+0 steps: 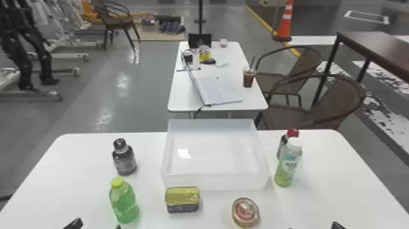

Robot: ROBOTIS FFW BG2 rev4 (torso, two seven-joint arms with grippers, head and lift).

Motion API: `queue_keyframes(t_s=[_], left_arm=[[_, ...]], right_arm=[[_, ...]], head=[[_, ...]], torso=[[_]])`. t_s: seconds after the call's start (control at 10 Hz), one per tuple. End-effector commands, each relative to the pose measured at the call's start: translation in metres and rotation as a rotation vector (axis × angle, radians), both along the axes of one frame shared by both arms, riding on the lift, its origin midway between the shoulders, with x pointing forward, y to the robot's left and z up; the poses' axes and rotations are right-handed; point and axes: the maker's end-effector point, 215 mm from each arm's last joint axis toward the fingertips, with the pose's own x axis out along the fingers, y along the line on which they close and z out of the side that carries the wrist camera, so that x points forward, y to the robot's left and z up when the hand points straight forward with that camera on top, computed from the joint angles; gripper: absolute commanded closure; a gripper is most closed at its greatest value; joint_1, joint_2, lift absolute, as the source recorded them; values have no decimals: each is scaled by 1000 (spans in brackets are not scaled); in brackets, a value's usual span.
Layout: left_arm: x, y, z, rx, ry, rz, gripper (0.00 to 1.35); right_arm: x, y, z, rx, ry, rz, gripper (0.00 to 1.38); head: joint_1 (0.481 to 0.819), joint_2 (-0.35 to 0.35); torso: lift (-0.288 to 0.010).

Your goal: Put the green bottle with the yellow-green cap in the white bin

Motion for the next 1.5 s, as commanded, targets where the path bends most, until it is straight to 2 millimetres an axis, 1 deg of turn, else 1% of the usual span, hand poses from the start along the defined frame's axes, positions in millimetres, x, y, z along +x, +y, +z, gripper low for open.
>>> queue_keyframes(t_s=[0.0,0.1,0.3,0.5,0.6,0.8,0.9,1.0,1.1,1.2,1.4], left_arm=[[17,-21,0,-39,-4,-42,98],[26,-29,2,-53,-7,-59,98],[44,-43,-5,-66,2,-89,98],[58,-40,-14,-31,9,-91,98],[66,-36,-14,-9,3,-88,98],[74,-24,-12,25,-4,-71,99],[76,-19,-12,39,-4,-65,124],[77,-16,-14,45,2,-62,228],[77,-15,-19,48,20,-61,582],[78,-16,-18,52,20,-65,818],[80,-18,-17,53,20,-70,820]], right_arm=[[0,0,-2,6,5,-2,104],[0,2,-2,8,4,1,104],[0,1,-4,11,8,0,104],[0,2,-5,12,9,1,104],[1,2,-4,15,8,0,104],[3,4,-3,18,3,2,104],[3,4,-4,18,5,2,104],[3,4,-4,18,5,2,104],[4,4,-4,19,5,2,104],[4,4,-3,21,3,1,104],[4,3,-5,22,6,1,104]], head=[[549,0],[549,0],[549,0],[549,0],[549,0],[549,0],[549,0],[549,0],[549,0],[549,0],[549,0]], torso=[[-100],[-100],[-100],[-100],[-100],[-100],[-100],[-100],[-100],[-100],[-100]])
